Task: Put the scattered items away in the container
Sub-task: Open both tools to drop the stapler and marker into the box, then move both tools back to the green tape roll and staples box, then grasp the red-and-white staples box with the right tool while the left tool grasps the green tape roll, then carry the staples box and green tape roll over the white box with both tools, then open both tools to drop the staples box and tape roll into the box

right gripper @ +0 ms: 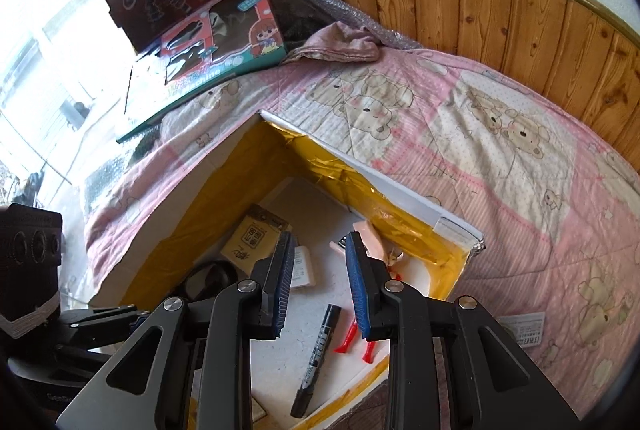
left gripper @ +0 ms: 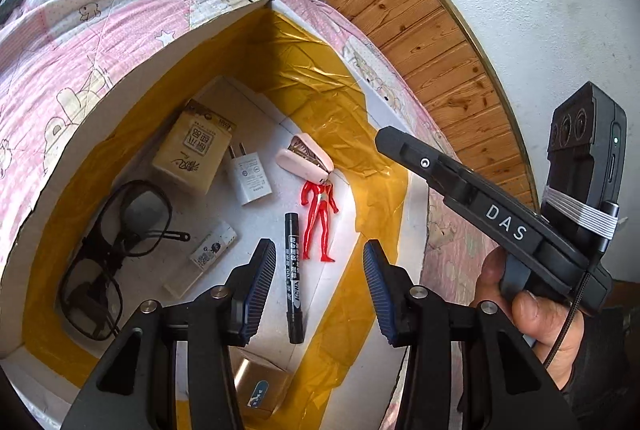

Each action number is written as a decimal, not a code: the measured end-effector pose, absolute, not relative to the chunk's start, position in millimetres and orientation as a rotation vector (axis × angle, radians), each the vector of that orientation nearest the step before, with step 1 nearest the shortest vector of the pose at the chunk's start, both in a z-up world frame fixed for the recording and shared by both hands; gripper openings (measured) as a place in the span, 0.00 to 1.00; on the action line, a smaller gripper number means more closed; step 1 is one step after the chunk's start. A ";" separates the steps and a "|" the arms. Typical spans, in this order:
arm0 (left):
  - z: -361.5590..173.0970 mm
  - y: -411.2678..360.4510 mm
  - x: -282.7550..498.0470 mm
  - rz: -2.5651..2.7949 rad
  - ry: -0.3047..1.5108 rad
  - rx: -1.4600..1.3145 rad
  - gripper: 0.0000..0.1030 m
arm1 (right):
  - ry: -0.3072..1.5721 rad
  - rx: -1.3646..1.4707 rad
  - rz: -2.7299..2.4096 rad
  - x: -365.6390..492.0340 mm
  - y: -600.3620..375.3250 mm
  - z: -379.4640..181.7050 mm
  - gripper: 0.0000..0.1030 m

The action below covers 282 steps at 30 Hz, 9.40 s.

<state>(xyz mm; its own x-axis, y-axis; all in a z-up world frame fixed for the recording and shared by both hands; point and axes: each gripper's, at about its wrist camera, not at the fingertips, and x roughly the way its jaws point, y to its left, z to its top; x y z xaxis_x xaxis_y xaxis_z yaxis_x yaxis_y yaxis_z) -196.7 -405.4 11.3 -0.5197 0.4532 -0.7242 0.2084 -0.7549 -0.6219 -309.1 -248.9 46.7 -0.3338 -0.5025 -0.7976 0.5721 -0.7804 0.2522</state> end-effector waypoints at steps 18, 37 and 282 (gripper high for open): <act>45.6 -375.9 -154.9 2.535 -0.725 -1.353 0.45 | -0.230 1.256 -2.119 -229.3 -194.3 41.2 0.26; 91.6 -330.5 -69.9 2.569 -0.470 -1.230 0.45 | -0.260 1.214 -2.223 -123.9 -164.7 53.4 0.26; 35.0 -394.6 -172.4 2.460 -0.439 -1.606 0.29 | 0.412 1.404 -2.006 -308.7 -352.1 23.7 0.57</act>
